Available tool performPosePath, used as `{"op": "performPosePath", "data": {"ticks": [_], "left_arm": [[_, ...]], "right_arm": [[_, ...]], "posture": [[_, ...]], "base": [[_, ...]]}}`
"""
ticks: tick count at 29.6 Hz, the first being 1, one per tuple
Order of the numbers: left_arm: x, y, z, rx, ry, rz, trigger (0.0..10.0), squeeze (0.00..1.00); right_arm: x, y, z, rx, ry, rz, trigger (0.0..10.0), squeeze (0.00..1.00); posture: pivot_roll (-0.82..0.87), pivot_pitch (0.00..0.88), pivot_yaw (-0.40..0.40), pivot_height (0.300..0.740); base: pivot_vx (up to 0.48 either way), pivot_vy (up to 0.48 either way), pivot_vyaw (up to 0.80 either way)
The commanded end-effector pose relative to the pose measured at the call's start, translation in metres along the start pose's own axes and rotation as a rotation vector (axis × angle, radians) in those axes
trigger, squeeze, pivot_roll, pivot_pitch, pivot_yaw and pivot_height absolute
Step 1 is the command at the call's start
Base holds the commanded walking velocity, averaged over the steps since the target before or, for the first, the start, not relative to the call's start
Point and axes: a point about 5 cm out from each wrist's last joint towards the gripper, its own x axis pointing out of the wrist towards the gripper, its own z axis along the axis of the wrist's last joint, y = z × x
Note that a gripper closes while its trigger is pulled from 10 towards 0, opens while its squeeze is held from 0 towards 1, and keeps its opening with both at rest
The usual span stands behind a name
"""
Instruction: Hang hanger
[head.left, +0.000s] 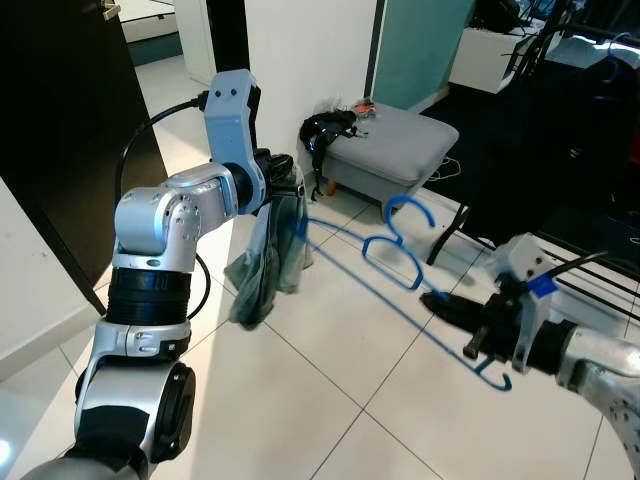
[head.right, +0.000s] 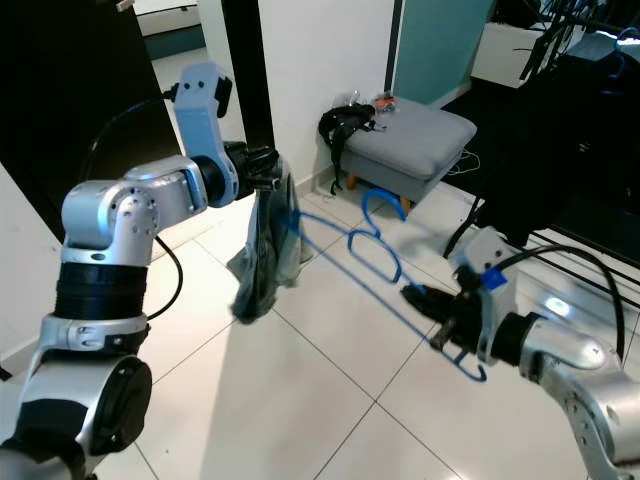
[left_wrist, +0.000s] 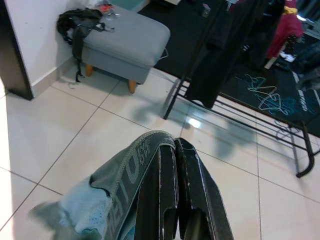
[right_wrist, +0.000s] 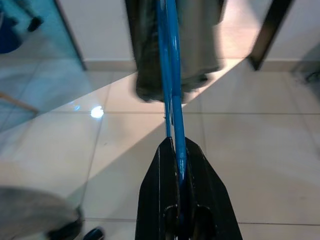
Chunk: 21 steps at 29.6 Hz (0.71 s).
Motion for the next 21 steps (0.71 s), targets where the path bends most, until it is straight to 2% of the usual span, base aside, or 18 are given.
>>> {"op": "performPosePath", "data": {"ticks": [1, 7, 9, 11, 12, 14, 21], "left_arm": [[-0.001, -0.003, 0.005, -0.002, -0.012, -0.002, 10.0, 0.00], [-0.002, -0.002, 0.006, -0.007, -0.013, 0.011, 10.0, 0.00], [-0.003, -0.001, 0.008, -0.006, -0.017, 0.018, 10.0, 0.00], [-0.004, 0.001, 0.013, 0.003, -0.028, 0.025, 10.0, 0.00], [-0.004, 0.001, 0.013, 0.003, -0.028, 0.025, 10.0, 0.00], [-0.006, 0.001, 0.016, 0.007, -0.035, 0.021, 10.0, 0.00], [-0.008, -0.002, 0.018, 0.006, -0.038, 0.007, 10.0, 0.00]], "right_arm": [[0.000, 0.006, -0.001, -0.002, 0.019, 0.041, 10.0, 0.00], [-0.001, 0.005, -0.001, -0.004, 0.028, 0.028, 10.0, 0.00], [-0.001, 0.001, -0.001, -0.007, 0.031, -0.005, 10.0, 0.00], [-0.003, -0.015, 0.000, -0.020, 0.040, -0.127, 10.0, 0.00], [-0.003, -0.015, 0.000, -0.020, 0.040, -0.127, 10.0, 0.00], [-0.005, -0.026, 0.002, -0.025, 0.040, -0.204, 10.0, 0.00], [-0.004, -0.030, 0.006, -0.033, 0.027, -0.236, 10.0, 0.00]], "posture": [[-0.04, 0.092, 0.020, 0.740], [-0.04, 0.093, 0.021, 0.740], [-0.05, 0.093, 0.022, 0.740], [-0.05, 0.094, 0.020, 0.740], [-0.05, 0.094, 0.020, 0.740], [-0.04, 0.095, 0.019, 0.740], [-0.04, 0.096, 0.016, 0.740]], "base": [[0.000, 0.000, 0.00], [0.000, 0.000, 0.00], [0.000, 0.000, 0.00], [0.000, 0.000, 0.00], [0.000, 0.000, 0.00], [0.000, 0.000, 0.00], [0.000, 0.000, 0.00]]}}
